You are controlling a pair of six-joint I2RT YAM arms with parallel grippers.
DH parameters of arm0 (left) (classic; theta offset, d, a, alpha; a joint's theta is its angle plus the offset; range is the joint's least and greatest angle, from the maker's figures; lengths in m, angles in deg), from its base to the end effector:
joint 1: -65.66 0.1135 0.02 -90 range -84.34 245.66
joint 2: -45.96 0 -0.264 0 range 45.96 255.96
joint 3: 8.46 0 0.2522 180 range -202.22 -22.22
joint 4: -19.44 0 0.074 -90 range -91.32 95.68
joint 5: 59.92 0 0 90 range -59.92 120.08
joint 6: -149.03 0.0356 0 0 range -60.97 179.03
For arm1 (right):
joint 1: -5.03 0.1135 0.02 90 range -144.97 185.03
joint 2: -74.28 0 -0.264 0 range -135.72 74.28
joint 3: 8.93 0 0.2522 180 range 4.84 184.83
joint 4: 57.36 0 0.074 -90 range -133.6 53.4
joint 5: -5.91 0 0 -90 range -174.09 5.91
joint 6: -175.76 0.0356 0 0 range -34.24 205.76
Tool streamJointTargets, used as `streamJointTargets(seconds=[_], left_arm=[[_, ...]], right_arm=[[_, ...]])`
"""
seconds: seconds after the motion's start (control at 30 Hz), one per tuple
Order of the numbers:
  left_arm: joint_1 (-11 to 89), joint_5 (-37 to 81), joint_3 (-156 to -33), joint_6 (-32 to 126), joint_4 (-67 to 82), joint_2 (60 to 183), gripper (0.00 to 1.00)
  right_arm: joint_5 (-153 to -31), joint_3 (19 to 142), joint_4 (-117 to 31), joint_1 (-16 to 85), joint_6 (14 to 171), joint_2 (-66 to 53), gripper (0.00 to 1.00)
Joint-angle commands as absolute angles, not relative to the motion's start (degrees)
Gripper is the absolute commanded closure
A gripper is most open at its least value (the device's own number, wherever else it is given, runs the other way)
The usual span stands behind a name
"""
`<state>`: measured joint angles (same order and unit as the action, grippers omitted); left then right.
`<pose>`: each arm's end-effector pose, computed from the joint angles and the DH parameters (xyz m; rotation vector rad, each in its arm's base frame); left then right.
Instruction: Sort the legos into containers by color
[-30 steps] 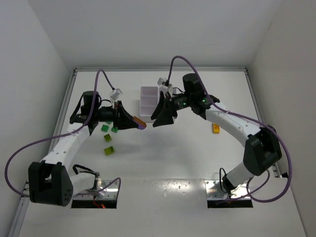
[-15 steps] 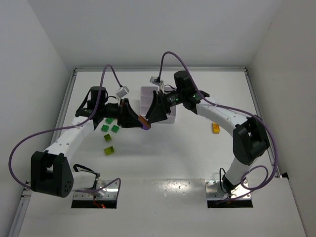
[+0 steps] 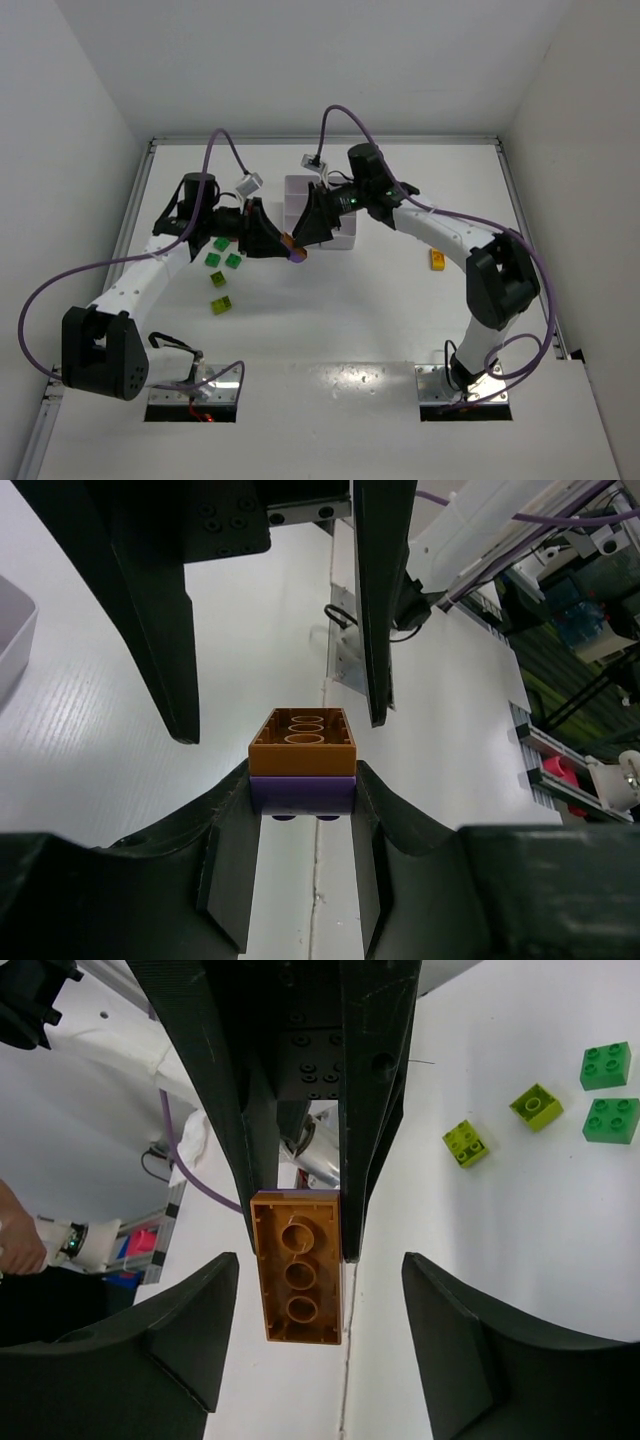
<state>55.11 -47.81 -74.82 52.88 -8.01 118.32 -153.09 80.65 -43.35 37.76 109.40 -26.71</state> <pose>0.2480 -0.0816 0.2938 0.8665 1.8008 -1.6086 0.3151 0.2420 0.2855 -1.0184 1.9137 1.7980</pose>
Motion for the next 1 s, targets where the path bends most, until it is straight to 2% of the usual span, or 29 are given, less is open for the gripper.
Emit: streamJointTargets(seconds=[0.0, 0.1, 0.2, 0.33, 0.4, 0.43, 0.53, 0.57, 0.63, 0.97], left_arm=[[54.6, -49.4, -77.2, 54.9, -6.4, 117.1, 1.00], [54.6, -48.8, -77.2, 54.9, -6.4, 117.1, 1.00], [54.6, -48.3, -77.8, 54.9, -6.4, 117.1, 1.00], [54.6, -47.8, -77.8, 54.9, -6.4, 117.1, 1.00], [54.6, -47.8, -77.8, 54.9, -6.4, 117.1, 1.00], [54.6, -47.8, -77.8, 54.9, -6.4, 117.1, 1.00], [54.6, -47.3, -77.8, 54.9, -6.4, 117.1, 1.00], [54.6, -47.3, -77.2, 54.9, -6.4, 116.5, 1.00], [54.6, -47.3, -76.6, 54.9, -6.4, 116.0, 1.00], [55.1, -44.0, -70.7, 55.6, -8.1, 111.4, 1.00]], right_arm=[[-153.6, 81.9, -44.7, 38.3, 109.1, -26.5, 0.34], [-153.6, 81.3, -44.7, 38.9, 108.6, -26.5, 0.39], [-154.1, 80.7, -44.0, 39.4, 108.0, -26.0, 0.39], [-154.1, 80.2, -43.5, 39.9, 107.5, -25.5, 0.46], [-154.1, 80.2, -43.5, 39.9, 107.5, -25.5, 0.55], [-154.1, 80.2, -43.5, 39.9, 107.0, -25.5, 0.67], [-154.1, 80.2, -44.2, 39.9, 106.9, -25.5, 0.87], [-154.1, 80.2, -44.2, 39.9, 106.9, -25.5, 0.97], [-154.1, 80.2, -44.7, 39.3, 106.9, -25.5, 1.00], [-152.6, 82.4, -45.3, 31.7, 107.5, -25.0, 1.00]])
